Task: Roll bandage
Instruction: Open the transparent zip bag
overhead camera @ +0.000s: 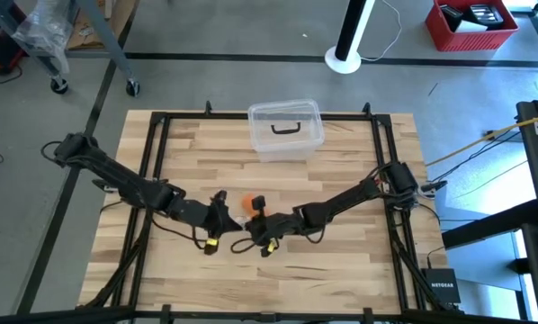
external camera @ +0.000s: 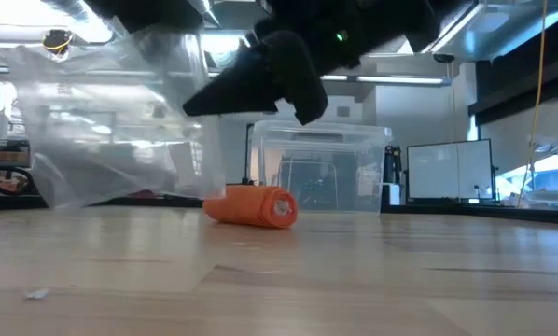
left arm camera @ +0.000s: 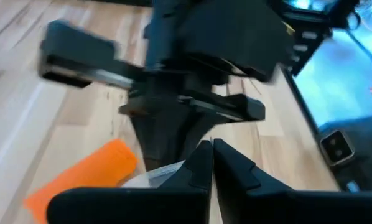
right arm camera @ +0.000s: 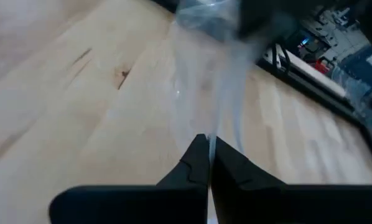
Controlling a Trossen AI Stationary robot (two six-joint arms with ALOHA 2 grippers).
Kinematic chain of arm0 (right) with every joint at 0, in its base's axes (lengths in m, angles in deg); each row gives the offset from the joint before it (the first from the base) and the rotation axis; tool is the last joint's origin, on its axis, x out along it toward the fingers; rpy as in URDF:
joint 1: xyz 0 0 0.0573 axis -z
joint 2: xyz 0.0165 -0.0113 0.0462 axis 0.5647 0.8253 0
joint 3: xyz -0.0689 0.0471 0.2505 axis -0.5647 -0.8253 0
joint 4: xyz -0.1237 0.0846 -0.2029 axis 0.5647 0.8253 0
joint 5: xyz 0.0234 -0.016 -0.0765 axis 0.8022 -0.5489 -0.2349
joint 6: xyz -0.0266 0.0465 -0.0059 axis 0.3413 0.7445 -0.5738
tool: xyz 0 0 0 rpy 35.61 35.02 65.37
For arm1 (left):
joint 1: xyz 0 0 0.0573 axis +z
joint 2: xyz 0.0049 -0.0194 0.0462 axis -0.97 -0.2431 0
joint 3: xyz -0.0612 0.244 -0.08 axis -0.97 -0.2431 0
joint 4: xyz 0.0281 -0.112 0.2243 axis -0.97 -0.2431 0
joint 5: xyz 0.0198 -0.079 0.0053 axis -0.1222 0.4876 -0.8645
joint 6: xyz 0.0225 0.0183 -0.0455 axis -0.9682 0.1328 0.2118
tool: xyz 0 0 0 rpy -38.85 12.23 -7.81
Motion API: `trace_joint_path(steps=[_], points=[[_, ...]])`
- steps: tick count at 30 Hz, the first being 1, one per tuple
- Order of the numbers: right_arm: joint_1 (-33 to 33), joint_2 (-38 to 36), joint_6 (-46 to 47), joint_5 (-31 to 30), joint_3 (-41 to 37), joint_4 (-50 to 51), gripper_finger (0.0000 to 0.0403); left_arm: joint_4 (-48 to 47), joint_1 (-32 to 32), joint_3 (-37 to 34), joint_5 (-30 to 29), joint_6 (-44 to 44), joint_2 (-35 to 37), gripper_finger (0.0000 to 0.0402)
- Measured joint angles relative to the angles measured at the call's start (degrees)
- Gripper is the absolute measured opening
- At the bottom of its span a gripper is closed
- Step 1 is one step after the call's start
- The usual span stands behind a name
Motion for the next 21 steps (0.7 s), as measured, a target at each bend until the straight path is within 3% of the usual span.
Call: trace_joint_path(steps=[11, 16, 21], points=[[0.26, -0.03, -17.05, -7.51, 12.80, 18.56, 0.0003, -21.65, 2.59, 9.16, -0.04, 4.60, 11.57, 0.0109], [2.14, -0.02, -17.43, -6.90, 13.79, 20.14, 0.0002, -20.88, 3.27, 9.41, -4.96, 9.65, 13.76, 0.0128], [3.61, 0.36, -13.16, -3.38, 13.82, 21.21, 0.0002, -18.39, 4.28, 7.41, -8.34, 13.96, 7.60, 0.0129]])
